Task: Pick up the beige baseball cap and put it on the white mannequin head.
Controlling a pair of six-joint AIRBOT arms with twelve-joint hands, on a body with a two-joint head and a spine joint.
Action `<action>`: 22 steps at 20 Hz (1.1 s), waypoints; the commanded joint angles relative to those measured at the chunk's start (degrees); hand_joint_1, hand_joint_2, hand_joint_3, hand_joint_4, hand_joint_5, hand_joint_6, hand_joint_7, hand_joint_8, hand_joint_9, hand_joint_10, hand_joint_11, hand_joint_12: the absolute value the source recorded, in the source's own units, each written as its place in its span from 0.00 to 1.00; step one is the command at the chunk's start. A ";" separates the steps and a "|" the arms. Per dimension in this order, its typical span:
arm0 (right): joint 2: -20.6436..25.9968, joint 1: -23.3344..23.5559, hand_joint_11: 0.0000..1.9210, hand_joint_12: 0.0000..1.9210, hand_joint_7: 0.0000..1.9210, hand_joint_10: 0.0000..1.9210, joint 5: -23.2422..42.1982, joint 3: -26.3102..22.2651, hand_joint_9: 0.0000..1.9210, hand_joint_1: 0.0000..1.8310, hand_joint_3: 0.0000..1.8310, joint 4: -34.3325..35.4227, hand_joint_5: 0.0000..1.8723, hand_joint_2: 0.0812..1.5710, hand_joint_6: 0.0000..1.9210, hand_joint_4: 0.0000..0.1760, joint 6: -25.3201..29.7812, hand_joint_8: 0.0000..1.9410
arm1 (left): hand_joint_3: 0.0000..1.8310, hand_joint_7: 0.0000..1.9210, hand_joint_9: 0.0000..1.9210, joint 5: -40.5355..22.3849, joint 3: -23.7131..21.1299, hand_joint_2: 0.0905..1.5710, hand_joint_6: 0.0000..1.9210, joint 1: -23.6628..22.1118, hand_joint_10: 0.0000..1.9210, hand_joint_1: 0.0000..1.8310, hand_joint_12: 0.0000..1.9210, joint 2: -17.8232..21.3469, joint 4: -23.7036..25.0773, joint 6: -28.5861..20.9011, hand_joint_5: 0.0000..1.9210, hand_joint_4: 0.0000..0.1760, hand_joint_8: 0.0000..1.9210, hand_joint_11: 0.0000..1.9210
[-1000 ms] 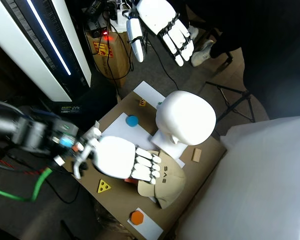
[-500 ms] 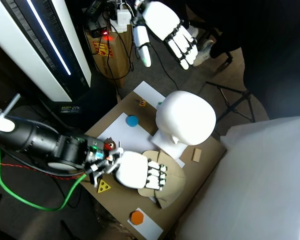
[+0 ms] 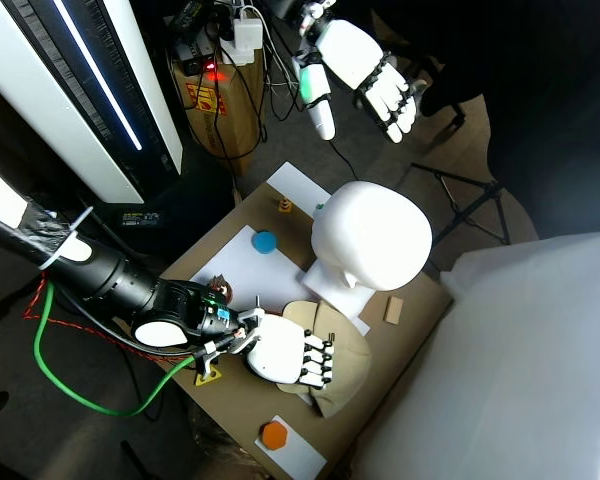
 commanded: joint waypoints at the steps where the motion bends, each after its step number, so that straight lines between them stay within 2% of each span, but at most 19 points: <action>1: 0.09 0.12 0.00 0.30 0.08 0.00 5.45 0.51 0.07 0.68 0.01 0.56 0.06 0.73 0.00 0.00 0.09 0.00 | 0.00 0.08 0.07 -5.08 0.52 0.69 0.00 -0.02 0.00 0.00 0.24 0.32 4.10 -0.75 0.10 0.00 0.00 0.00; 4: -0.15 0.08 0.00 0.31 0.08 0.00 5.27 0.53 0.07 0.67 0.00 0.20 0.07 0.73 0.00 0.00 0.31 0.00 | 0.00 0.08 0.08 -3.81 0.71 0.69 0.00 0.66 0.00 0.00 0.26 0.68 3.73 -3.00 0.10 0.00 0.00 0.00; 7: -0.32 0.23 0.00 0.31 0.08 0.00 4.61 0.61 0.07 0.67 0.00 0.10 0.07 0.73 0.00 0.00 0.80 0.00 | 0.00 0.08 0.07 -3.95 1.46 0.70 0.00 1.06 0.00 0.00 0.22 0.77 4.08 -4.17 0.10 0.00 0.00 0.00; 9: -0.57 0.23 0.00 0.31 0.08 0.00 4.49 0.92 0.07 0.67 0.00 -1.47 0.07 0.73 0.00 0.00 2.97 0.00 | 0.00 0.07 0.06 -3.95 1.97 0.70 0.00 1.40 0.00 0.00 0.19 1.05 4.55 -5.07 0.10 0.00 0.00 0.00; 11: -1.42 0.17 0.00 0.32 0.08 0.00 4.43 2.24 0.07 0.67 0.00 -3.14 0.07 0.73 0.00 0.00 5.94 0.00 | 0.00 0.07 0.06 -3.95 2.25 0.69 0.00 1.66 0.00 0.00 0.19 1.26 4.56 -5.32 0.09 0.00 0.00 0.00; 16: -3.88 -0.26 0.00 0.38 0.11 0.01 4.90 6.04 0.10 0.67 0.00 -4.50 0.10 0.73 0.00 0.00 6.47 0.00 | 0.00 0.07 0.06 -3.94 2.10 0.69 0.00 2.51 0.00 0.00 0.20 1.26 4.62 -5.95 0.10 0.00 0.00 0.00; 17: -3.87 -0.31 0.00 0.45 0.15 0.01 5.16 6.04 0.13 0.67 0.00 -4.53 0.13 0.73 0.01 0.00 6.35 0.01 | 0.00 0.07 0.06 -3.92 1.97 0.69 0.00 2.52 0.00 0.00 0.20 1.25 4.76 -5.95 0.10 0.00 0.00 0.00; 18: -3.86 -0.32 0.03 0.53 0.24 0.02 5.16 6.08 0.21 0.67 0.00 -4.53 0.20 0.73 0.01 0.00 6.21 0.01 | 0.00 0.07 0.06 -3.92 1.94 0.69 0.00 2.42 0.00 0.00 0.20 1.24 4.80 -5.96 0.10 0.00 0.00 0.00; 20: -3.88 -0.29 0.21 0.61 0.43 0.04 5.28 6.08 0.40 0.68 0.00 -4.54 0.37 0.74 0.02 0.00 5.58 0.02 | 0.00 0.08 0.07 -3.92 2.02 0.69 0.00 2.39 0.00 0.00 0.23 1.22 4.49 -6.92 0.10 0.00 0.00 0.00; 21: -3.88 -0.30 0.40 0.79 0.47 0.53 5.46 6.08 0.42 0.78 0.00 -4.53 0.36 0.73 0.48 0.00 5.46 0.40 | 0.00 0.09 0.08 -3.78 2.04 0.69 0.00 2.37 0.00 0.00 0.25 1.22 4.46 -6.91 0.10 0.00 0.00 0.00; 22: -3.87 -0.29 0.46 0.73 0.49 0.67 5.47 6.08 0.46 0.75 0.00 -4.52 0.41 0.72 0.53 0.00 5.45 0.51 | 0.00 0.09 0.08 -3.73 2.04 0.69 0.00 2.33 0.00 0.00 0.26 1.22 4.21 -6.91 0.10 0.00 0.00 0.00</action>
